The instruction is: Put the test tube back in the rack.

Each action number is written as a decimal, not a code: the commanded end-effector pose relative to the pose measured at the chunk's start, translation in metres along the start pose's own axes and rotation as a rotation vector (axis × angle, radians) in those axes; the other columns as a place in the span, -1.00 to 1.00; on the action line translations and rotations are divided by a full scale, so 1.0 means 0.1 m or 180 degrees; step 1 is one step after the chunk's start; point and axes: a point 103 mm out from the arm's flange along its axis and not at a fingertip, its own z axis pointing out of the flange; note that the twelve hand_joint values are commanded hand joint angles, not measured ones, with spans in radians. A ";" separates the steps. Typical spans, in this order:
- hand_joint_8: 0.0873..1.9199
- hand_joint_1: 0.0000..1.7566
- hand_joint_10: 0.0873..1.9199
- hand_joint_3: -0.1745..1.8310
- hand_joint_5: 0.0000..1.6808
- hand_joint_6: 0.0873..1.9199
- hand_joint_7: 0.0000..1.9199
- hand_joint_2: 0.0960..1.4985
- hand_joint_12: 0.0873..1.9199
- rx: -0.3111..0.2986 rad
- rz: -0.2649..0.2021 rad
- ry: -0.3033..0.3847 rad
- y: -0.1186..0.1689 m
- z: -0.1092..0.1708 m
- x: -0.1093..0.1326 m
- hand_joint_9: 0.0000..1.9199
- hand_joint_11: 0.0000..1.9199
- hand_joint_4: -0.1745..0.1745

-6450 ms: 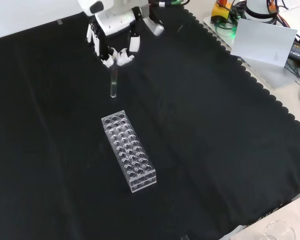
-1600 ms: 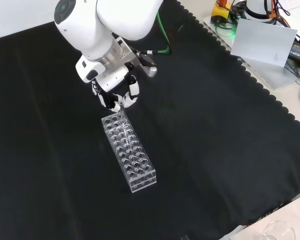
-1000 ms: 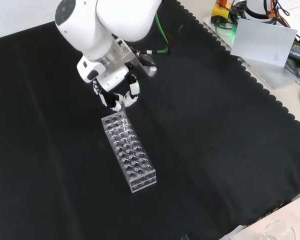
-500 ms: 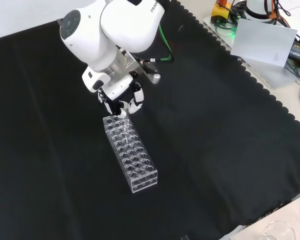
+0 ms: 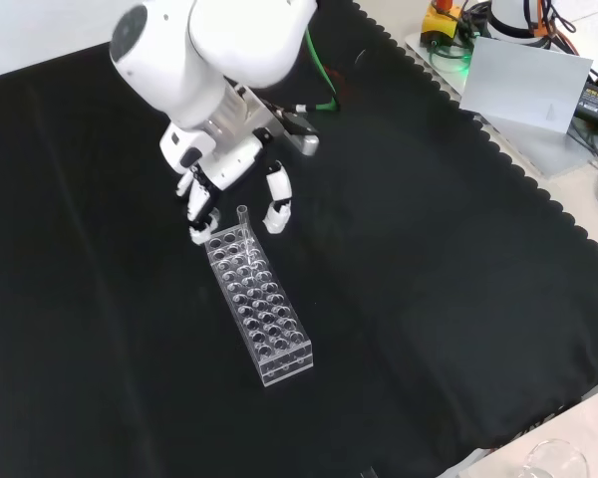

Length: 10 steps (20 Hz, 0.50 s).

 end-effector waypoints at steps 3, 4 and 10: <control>0.03 0.15 0.02 -0.25 -0.66 -0.42 -0.62 -0.45 0.62 -0.0382 -0.0486 0.0270 -0.67 -0.90 0.03 -0.44 -0.81 -0.22; 0.03 0.15 0.02 -0.25 -0.66 -0.43 -0.63 -0.45 0.63 -0.0453 -0.0500 0.0266 -0.76 -0.99 0.01 -0.44 -0.82 -0.21; 0.03 0.14 0.02 -0.25 -0.65 -0.47 -0.64 -0.44 0.64 -0.0880 -0.0575 0.0277 -1.40 -1.52 -0.17 -0.46 -0.85 -0.20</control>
